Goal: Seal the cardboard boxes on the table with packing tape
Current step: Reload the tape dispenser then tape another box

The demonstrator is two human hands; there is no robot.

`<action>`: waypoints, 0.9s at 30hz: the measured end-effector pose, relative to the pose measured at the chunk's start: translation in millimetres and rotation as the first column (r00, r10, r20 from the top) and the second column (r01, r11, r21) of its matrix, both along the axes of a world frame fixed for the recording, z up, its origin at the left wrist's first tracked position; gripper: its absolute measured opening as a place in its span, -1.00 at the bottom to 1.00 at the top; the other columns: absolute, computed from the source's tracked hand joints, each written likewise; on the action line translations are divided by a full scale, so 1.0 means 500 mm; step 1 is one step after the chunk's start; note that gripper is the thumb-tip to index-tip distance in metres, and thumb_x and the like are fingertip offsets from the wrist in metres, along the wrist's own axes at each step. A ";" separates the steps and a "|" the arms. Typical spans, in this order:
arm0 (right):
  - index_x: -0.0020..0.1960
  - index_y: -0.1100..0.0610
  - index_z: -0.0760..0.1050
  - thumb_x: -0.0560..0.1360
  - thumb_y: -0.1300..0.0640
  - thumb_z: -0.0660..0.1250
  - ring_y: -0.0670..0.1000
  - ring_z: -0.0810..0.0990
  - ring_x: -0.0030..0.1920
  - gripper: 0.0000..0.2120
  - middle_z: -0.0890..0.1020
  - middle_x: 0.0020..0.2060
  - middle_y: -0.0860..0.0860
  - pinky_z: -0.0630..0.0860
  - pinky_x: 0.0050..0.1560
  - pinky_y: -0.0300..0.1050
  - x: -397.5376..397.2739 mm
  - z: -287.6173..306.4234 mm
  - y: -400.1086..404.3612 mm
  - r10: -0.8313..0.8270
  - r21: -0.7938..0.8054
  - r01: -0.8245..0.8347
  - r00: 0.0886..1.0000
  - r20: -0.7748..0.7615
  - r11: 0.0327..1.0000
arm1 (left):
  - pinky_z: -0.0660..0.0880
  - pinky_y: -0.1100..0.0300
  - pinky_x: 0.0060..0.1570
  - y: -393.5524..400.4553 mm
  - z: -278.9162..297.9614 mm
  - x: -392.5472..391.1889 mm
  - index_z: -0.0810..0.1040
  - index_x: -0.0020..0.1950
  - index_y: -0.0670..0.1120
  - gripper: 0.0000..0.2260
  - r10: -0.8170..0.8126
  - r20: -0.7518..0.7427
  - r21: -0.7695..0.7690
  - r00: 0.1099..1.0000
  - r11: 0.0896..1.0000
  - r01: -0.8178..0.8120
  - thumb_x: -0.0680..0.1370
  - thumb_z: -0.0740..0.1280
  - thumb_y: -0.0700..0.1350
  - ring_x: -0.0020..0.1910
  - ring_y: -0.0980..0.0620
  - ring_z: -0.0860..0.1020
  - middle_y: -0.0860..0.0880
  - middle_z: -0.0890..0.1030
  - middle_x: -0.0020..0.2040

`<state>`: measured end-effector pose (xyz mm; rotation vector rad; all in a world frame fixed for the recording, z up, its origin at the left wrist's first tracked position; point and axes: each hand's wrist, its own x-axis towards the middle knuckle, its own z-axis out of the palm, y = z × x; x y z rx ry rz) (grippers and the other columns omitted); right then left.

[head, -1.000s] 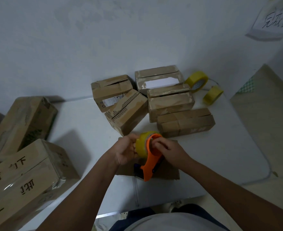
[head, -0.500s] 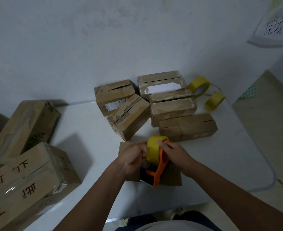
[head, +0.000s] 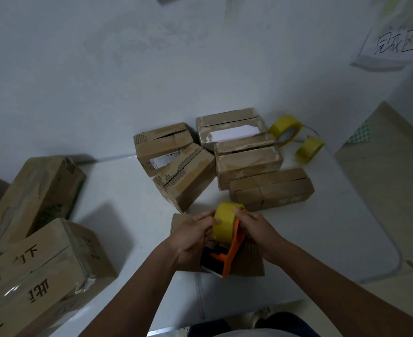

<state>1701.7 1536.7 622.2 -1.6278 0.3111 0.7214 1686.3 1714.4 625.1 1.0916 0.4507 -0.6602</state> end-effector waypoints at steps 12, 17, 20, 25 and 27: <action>0.16 0.47 0.40 0.35 -0.43 0.30 0.39 0.50 0.13 -0.07 0.48 0.08 0.44 0.45 0.22 0.26 -0.010 -0.006 0.004 -0.044 0.082 0.037 0.996 0.081 0.996 | 0.49 0.08 -0.06 -0.023 -0.005 0.012 0.59 0.22 -0.19 -0.71 0.048 -0.030 0.163 0.998 0.986 -0.043 0.54 0.31 -0.12 -0.01 -0.10 0.55 -0.22 0.59 0.03; 0.16 0.46 0.41 0.46 -0.29 0.30 0.37 0.53 0.13 -0.23 0.49 0.10 0.43 0.44 0.26 0.31 -0.009 -0.011 -0.001 -0.074 0.095 0.067 0.994 0.074 0.993 | 0.47 -0.03 0.11 -0.020 -0.015 0.006 0.59 0.23 -0.17 -0.74 0.039 0.018 0.068 0.999 0.997 -0.040 0.57 0.27 -0.19 0.09 -0.19 0.51 -0.28 0.55 0.11; 0.10 0.48 0.39 0.26 -0.48 0.32 0.40 0.54 0.04 -0.01 0.49 -0.04 0.45 0.50 0.14 0.23 -0.011 -0.022 0.001 -0.053 0.095 0.042 0.992 0.118 0.995 | 0.44 -0.06 0.11 -0.018 -0.020 0.005 0.65 0.14 -0.09 -0.76 0.031 0.019 0.070 0.999 0.997 -0.032 0.56 0.24 -0.22 0.09 -0.20 0.48 -0.25 0.53 0.09; 0.10 0.38 0.51 0.44 -0.33 0.30 0.33 0.57 0.10 -0.26 0.55 0.06 0.40 0.48 0.20 0.23 -0.009 -0.015 0.001 -0.082 0.105 0.072 0.993 0.090 0.992 | 0.51 -0.11 0.17 -0.022 -0.015 0.004 0.67 0.18 -0.04 -0.60 0.006 -0.015 0.101 1.000 0.995 -0.004 0.41 0.27 -0.32 0.19 -0.27 0.55 -0.25 0.62 0.17; 0.05 0.22 0.60 0.56 -0.14 0.24 0.22 0.63 0.08 -0.58 0.64 0.02 0.27 0.54 0.20 0.16 -0.005 -0.019 -0.006 -0.106 0.115 0.099 0.993 0.049 0.988 | 0.49 -0.10 0.24 -0.023 -0.008 0.008 0.64 0.21 -0.05 -0.74 0.010 -0.025 0.101 1.000 0.995 -0.007 0.55 0.31 -0.16 0.19 -0.22 0.58 -0.21 0.64 0.16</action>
